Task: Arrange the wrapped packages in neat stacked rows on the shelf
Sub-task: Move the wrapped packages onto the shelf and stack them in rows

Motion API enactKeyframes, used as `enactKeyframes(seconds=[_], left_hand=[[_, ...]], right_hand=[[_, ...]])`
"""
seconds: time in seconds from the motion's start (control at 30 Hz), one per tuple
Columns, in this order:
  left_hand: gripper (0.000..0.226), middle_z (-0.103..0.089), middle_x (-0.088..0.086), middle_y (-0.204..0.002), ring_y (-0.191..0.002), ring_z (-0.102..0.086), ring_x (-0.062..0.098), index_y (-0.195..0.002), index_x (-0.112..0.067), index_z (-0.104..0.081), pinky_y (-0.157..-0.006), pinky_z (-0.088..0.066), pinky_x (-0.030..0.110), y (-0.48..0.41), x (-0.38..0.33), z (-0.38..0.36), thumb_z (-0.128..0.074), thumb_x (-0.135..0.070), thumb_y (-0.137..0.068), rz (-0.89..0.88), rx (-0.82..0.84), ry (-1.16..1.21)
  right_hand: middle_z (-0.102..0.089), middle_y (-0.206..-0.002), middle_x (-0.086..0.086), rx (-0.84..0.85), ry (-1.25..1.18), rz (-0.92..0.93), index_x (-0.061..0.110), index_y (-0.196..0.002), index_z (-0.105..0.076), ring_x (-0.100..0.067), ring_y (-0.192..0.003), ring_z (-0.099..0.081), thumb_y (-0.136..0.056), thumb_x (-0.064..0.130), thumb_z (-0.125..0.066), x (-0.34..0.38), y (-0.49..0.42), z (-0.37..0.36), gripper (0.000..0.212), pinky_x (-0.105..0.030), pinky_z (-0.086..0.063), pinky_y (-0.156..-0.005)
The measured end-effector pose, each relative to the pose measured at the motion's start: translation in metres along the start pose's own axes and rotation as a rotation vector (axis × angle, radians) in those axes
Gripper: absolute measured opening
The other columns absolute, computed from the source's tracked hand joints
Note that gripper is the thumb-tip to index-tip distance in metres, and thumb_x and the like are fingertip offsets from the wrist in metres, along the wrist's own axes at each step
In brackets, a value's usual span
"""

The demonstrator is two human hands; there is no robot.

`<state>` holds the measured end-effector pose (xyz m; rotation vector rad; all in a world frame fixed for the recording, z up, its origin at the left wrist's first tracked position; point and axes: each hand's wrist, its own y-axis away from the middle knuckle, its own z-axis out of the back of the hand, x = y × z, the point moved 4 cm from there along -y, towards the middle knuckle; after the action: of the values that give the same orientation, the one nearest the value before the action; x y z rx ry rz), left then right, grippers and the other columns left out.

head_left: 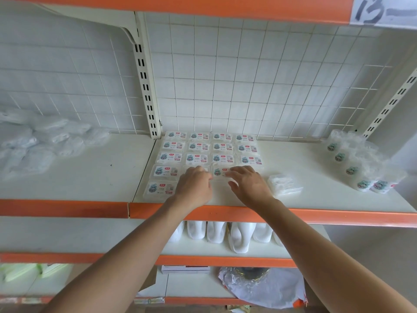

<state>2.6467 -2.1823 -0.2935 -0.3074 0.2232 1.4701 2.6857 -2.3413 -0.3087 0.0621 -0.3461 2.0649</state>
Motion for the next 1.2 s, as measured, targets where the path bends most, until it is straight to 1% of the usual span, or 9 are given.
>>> enactKeyframes(seconds=[0.27,0.5,0.7,0.8,0.93,1.0,1.07,1.13,1.2], left_hand=[[0.034,-0.053,0.009,-0.126,-0.123,-0.042,0.027,-0.123,-0.01,-0.061,-0.1,-0.041,0.042,-0.004,-0.022,-0.001,-0.043,-0.013,-0.094,-0.032,-0.027,-0.057],[0.032,-0.055,0.009,-0.121,-0.12,-0.043,0.029,-0.117,-0.008,-0.062,-0.095,-0.042,0.043,-0.014,-0.07,-0.016,-0.043,-0.011,-0.092,-0.113,-0.045,-0.027],[0.029,-0.056,0.009,-0.118,-0.118,-0.044,0.029,-0.112,-0.005,-0.063,-0.096,-0.041,0.042,-0.023,-0.111,-0.032,-0.044,-0.009,-0.09,-0.165,-0.038,0.014],[0.029,-0.055,0.008,-0.118,-0.118,-0.044,0.028,-0.113,-0.005,-0.063,-0.095,-0.042,0.043,-0.023,-0.126,-0.037,-0.043,-0.009,-0.091,-0.188,-0.024,0.031],[0.034,-0.053,0.008,-0.126,-0.122,-0.043,0.026,-0.124,-0.008,-0.058,-0.097,-0.042,0.041,-0.021,-0.135,-0.042,-0.043,-0.012,-0.094,-0.197,0.018,0.07],[0.036,-0.052,0.008,-0.129,-0.124,-0.044,0.025,-0.128,-0.009,-0.056,-0.099,-0.04,0.036,-0.022,-0.135,-0.044,-0.044,-0.012,-0.094,-0.195,0.039,0.094],[0.035,-0.053,0.006,-0.13,-0.124,-0.045,0.023,-0.127,-0.01,-0.057,-0.1,-0.039,0.033,-0.021,-0.134,-0.048,-0.046,-0.011,-0.094,-0.196,0.061,0.092],[0.037,-0.052,0.004,-0.132,-0.125,-0.044,0.022,-0.128,-0.012,-0.057,-0.102,-0.038,0.032,-0.02,-0.132,-0.05,-0.047,-0.01,-0.092,-0.196,0.078,0.093],[0.04,-0.049,0.003,-0.133,-0.126,-0.043,0.02,-0.13,-0.014,-0.054,-0.101,-0.037,0.029,-0.018,-0.13,-0.05,-0.049,-0.008,-0.091,-0.201,0.071,0.105]], right_hand=[[-0.054,-0.135,-0.006,0.001,-0.05,0.002,0.019,-0.133,-0.055,-0.028,-0.126,-0.047,-0.094,0.023,-0.055,-0.011,0.011,0.012,0.04,-0.043,-0.044,-0.097],[-0.054,-0.134,-0.007,-0.011,-0.037,-0.086,0.018,-0.133,-0.055,-0.028,-0.128,-0.044,-0.093,0.027,-0.057,-0.077,0.037,0.037,0.04,-0.042,-0.041,-0.102],[-0.022,-0.158,-0.004,0.175,-0.08,-0.222,0.018,-0.15,-0.03,-0.022,-0.145,-0.02,-0.09,0.044,-0.062,-0.129,0.064,0.043,0.073,-0.036,-0.023,-0.116],[-0.02,-0.159,0.0,0.24,-0.095,-0.221,0.017,-0.152,-0.024,-0.021,-0.141,-0.026,-0.084,0.043,-0.069,-0.14,0.069,0.041,0.086,-0.033,-0.026,-0.113],[-0.036,-0.151,0.005,0.197,-0.208,-0.224,0.021,-0.143,-0.04,-0.015,-0.109,-0.051,-0.078,0.031,-0.075,-0.147,0.07,0.039,0.074,-0.024,-0.037,-0.095],[-0.042,-0.144,0.008,0.173,-0.273,-0.219,0.024,-0.131,-0.048,-0.012,-0.092,-0.055,-0.076,0.028,-0.077,-0.147,0.068,0.04,0.063,-0.022,-0.039,-0.084],[-0.054,-0.125,0.005,0.19,-0.296,-0.219,0.026,-0.125,-0.05,-0.014,-0.09,-0.056,-0.075,0.03,-0.079,-0.146,0.066,0.041,0.058,-0.024,-0.039,-0.08],[-0.056,-0.104,0.005,0.189,-0.315,-0.221,0.028,-0.122,-0.051,-0.009,-0.087,-0.055,-0.073,0.029,-0.081,-0.144,0.065,0.043,0.057,-0.024,-0.039,-0.079],[-0.056,-0.105,0.009,0.14,-0.355,-0.181,0.026,-0.119,-0.053,-0.006,-0.092,-0.056,-0.071,0.024,-0.083,-0.142,0.062,0.044,0.056,-0.024,-0.043,-0.083]])
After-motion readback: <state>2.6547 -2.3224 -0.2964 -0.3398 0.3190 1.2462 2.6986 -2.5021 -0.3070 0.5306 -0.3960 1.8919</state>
